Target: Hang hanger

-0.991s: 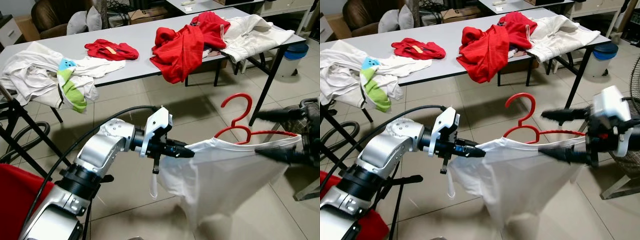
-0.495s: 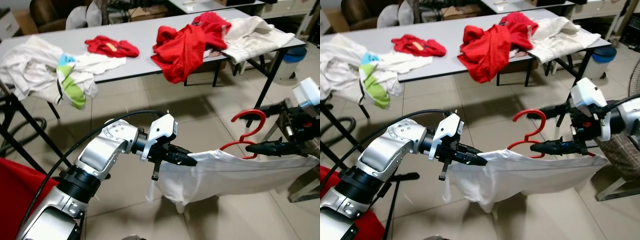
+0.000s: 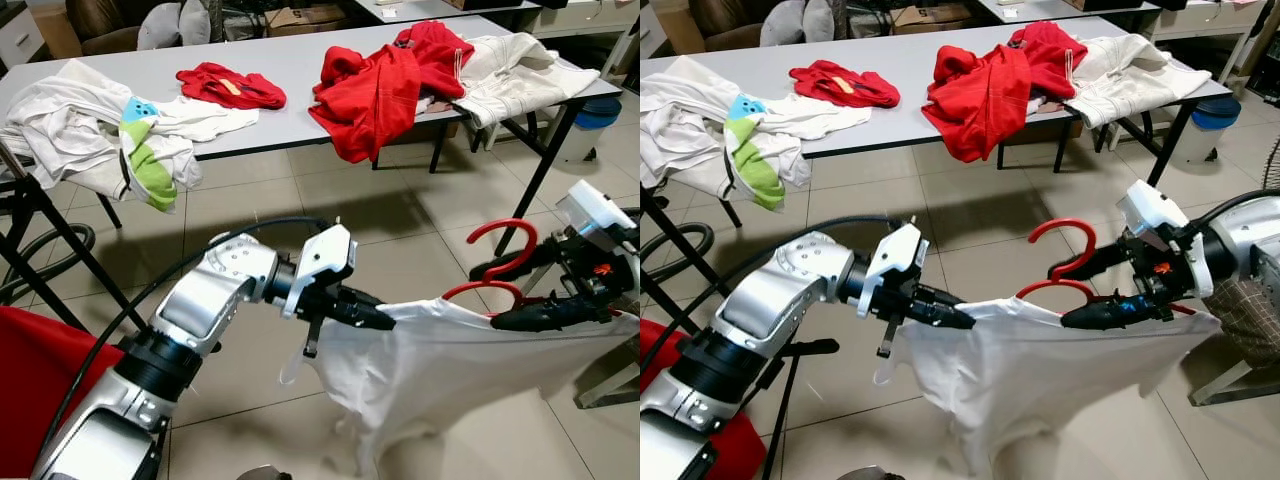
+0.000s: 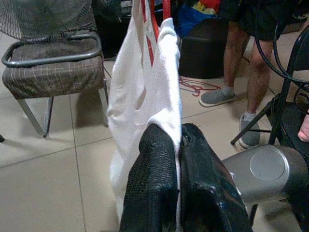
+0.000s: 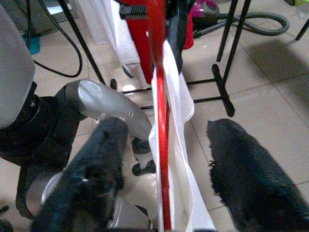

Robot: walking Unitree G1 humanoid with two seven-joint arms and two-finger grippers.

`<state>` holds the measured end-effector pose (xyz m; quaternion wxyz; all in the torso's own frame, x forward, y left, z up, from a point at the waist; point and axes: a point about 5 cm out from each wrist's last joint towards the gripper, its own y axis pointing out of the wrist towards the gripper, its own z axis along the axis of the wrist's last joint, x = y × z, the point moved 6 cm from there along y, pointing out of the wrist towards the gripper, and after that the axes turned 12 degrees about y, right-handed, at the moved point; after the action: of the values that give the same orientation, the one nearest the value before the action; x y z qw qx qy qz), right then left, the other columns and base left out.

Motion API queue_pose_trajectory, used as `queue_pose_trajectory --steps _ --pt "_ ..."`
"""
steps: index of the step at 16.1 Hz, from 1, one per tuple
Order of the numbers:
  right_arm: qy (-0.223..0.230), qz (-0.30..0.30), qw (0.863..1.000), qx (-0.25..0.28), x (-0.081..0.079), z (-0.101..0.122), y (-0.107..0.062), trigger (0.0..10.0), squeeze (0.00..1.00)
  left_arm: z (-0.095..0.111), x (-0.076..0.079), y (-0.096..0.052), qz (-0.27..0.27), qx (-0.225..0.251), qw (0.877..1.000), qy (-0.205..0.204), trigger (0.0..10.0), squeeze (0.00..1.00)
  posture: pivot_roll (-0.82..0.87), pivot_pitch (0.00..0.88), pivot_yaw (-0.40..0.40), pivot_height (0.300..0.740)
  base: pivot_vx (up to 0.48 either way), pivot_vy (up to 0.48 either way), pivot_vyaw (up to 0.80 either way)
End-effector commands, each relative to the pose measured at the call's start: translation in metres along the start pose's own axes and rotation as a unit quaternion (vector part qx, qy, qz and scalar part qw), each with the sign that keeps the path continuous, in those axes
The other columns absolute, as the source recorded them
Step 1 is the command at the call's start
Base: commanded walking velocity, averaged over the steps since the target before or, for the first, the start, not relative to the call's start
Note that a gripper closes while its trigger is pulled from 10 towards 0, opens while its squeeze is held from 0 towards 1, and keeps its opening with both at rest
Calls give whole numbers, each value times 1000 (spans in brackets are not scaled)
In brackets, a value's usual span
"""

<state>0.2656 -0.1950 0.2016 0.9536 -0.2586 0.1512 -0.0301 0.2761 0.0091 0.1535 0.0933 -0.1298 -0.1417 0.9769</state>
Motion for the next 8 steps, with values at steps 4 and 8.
queue_pose_trajectory --steps 4,8 --pt "-12 0 1000 -17 -1 2 -4 0 0 8 -3 -1 -8 3 1000 21 0 0 -168 0 54 740 0 0 0" --pt "-9 -3 1000 -21 3 0 -3 0 0 10 -2 -1 -13 7 1000 21 0 0 -168 0 54 740 0 0 0"
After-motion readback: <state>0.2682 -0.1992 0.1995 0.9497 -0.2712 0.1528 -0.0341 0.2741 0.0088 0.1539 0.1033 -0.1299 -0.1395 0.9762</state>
